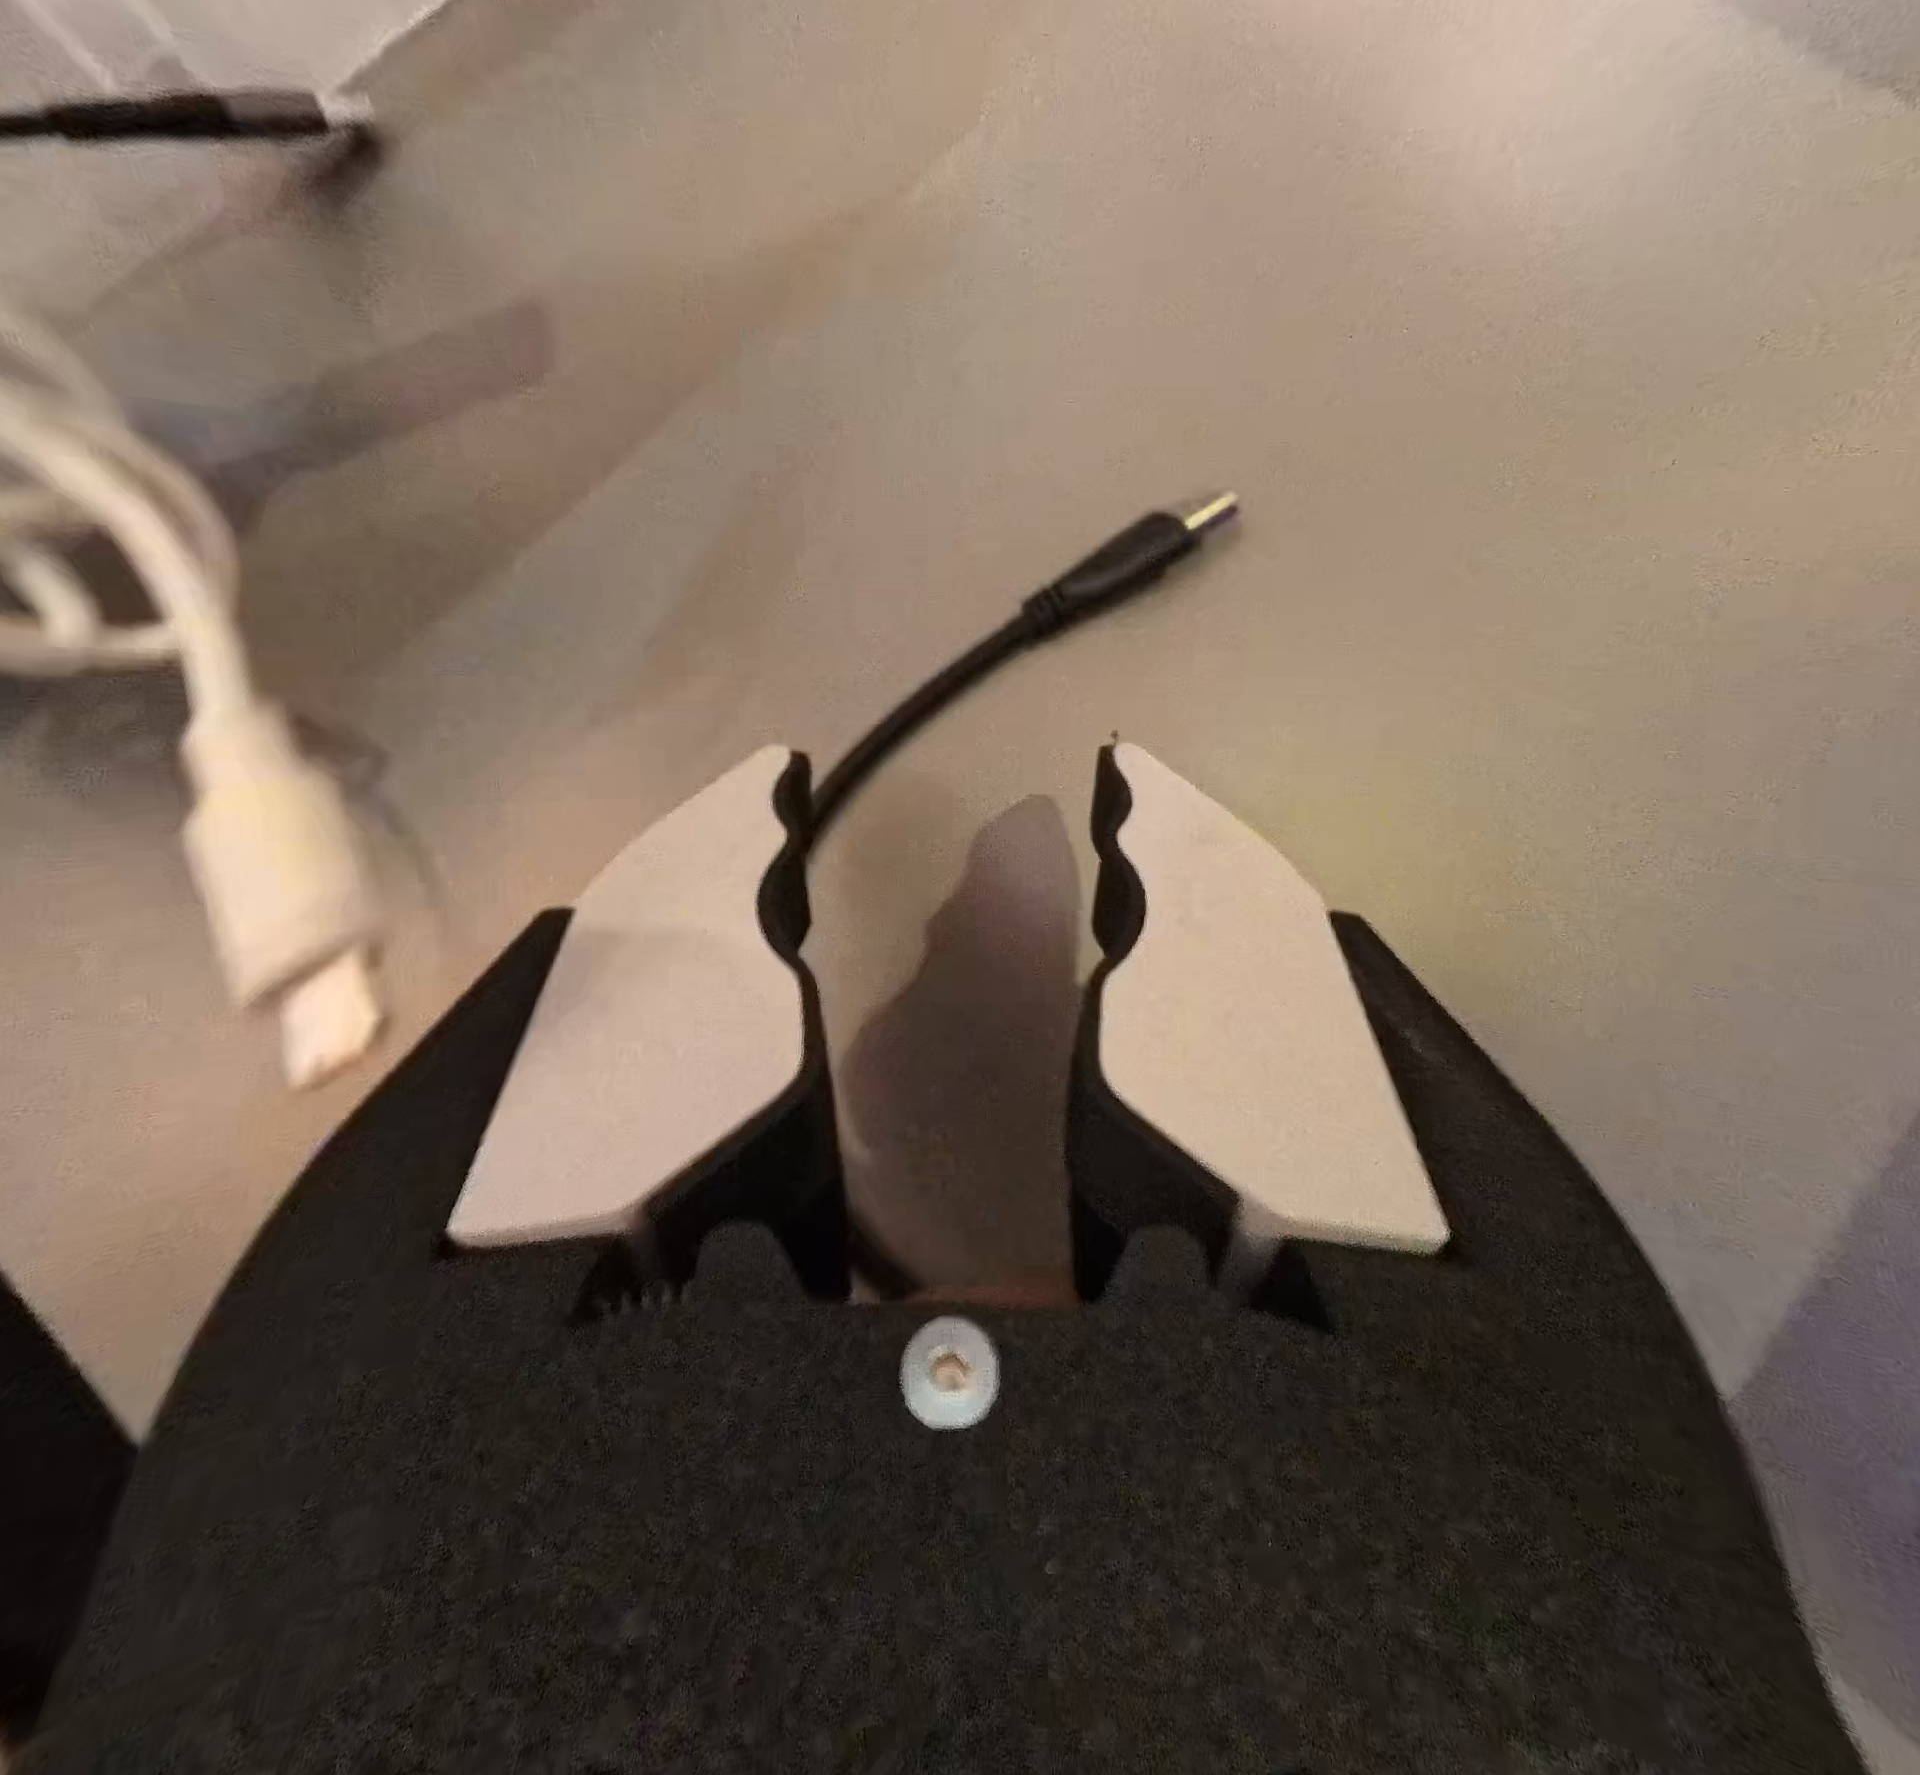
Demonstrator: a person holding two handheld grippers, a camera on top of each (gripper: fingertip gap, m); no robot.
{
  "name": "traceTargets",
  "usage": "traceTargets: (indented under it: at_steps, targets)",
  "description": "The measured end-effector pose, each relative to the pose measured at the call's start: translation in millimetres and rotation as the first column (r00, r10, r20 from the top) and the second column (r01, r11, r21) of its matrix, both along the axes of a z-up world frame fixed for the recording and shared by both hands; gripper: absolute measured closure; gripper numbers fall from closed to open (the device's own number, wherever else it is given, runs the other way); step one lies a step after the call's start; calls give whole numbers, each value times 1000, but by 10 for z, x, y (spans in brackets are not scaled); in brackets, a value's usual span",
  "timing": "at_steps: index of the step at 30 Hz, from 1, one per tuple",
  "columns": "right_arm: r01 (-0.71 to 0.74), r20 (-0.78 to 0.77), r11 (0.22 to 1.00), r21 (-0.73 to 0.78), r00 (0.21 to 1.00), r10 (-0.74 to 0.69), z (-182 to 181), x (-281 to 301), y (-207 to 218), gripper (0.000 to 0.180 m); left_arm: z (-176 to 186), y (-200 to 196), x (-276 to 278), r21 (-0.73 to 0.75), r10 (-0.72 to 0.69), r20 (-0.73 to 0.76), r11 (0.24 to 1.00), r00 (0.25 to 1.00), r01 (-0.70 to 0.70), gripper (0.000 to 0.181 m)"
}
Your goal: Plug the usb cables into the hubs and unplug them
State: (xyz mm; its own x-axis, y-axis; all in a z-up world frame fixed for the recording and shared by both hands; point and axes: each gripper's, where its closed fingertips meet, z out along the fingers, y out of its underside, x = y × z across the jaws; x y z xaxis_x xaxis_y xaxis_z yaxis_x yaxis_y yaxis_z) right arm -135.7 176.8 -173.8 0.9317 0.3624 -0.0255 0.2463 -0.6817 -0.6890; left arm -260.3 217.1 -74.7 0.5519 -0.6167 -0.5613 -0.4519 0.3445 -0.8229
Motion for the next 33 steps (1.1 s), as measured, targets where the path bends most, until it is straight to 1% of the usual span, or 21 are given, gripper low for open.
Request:
traceTargets:
  at_steps: [3, 4, 6, 7, 8, 9, 10, 11, 14, 16, 17, 20, 23, 25, 27, 29, 32, 33]
  targets:
    - [52, -7, 998, -20, 999, -52, -127, -75, 263, 129, 48, -42, -14, 13, -12, 20, 1000, 1000, 12, 165]
    - [54, -2, 998, -28, 999, -54, -156, -86, 306, 132, 48, -51, -18, 10, -18, 22, 1000, 1000, 18, 165]
    - [30, 31, 998, -56, 999, -28, -214, -92, 310, 151, 21, -57, -32, 8, -24, 14, 1000, 1000, 23, 165]
    - [-25, 15, 997, -68, 1000, 26, -214, -144, 265, 163, 7, -52, -41, 12, -22, 6, 1000, 1000, 22, 165]
    - [-79, -7, 993, -85, 997, 79, -209, -185, 208, 165, -5, -49, -47, 12, -23, -1, 1000, 1000, 23, 165]
    - [-162, -40, 980, -116, 987, 158, -210, -250, 127, 167, -6, -45, -55, 12, -24, -1, 1000, 1000, 24, 165]
    - [-263, -85, 954, -146, 964, 252, -202, -318, 0, 169, -4, -41, -63, 12, -25, 2, 1000, 1000, 25, 165]
    - [-335, -122, 927, -167, 940, 318, -200, -346, -125, 170, -6, -39, -67, 10, -28, 2, 1000, 1000, 28, 165]
    - [-468, -199, 859, -208, 880, 432, -200, -286, -445, 175, -20, -46, -62, 12, -44, -6, 999, 999, 44, 165]
    - [-513, -233, 828, -224, 854, 466, -192, -240, -595, 175, -36, -61, -40, 20, -60, -21, 998, 998, 60, 165]
    - [-517, -226, 829, -214, 852, 473, -185, -216, -618, 175, -41, -68, -24, 25, -67, -30, 997, 997, 68, 165]
    - [-526, -143, 839, -139, 849, 509, -121, -179, -644, 175, -45, -95, 37, 38, -86, -47, 995, 995, 88, 164]
    - [-518, -37, 856, -6, 855, 517, 41, -226, -613, 162, -56, -135, 86, 61, -99, -70, 993, 993, 103, 164]
    - [-502, 38, 862, 62, 865, 501, 67, -273, -568, 152, -66, -156, 107, 73, -105, -84, 991, 991, 111, 164]
    - [-489, 82, 869, 80, 872, 483, 27, -300, -521, 151, -65, -166, 118, 83, -106, -92, 990, 990, 114, 164]
    - [-512, 77, 857, 60, 858, 508, -28, -381, -536, 145, -58, -171, 112, 93, -104, -96, 989, 990, 113, 164]
    - [-547, 242, 835, 54, 819, 521, -138, -391, -503, 143, -52, -165, 88, 96, -100, -95, 989, 990, 109, 164]
    - [-551, 262, 831, 77, 816, 516, -137, -406, -492, 154, -49, -162, 84, 93, -99, -91, 990, 991, 108, 164]
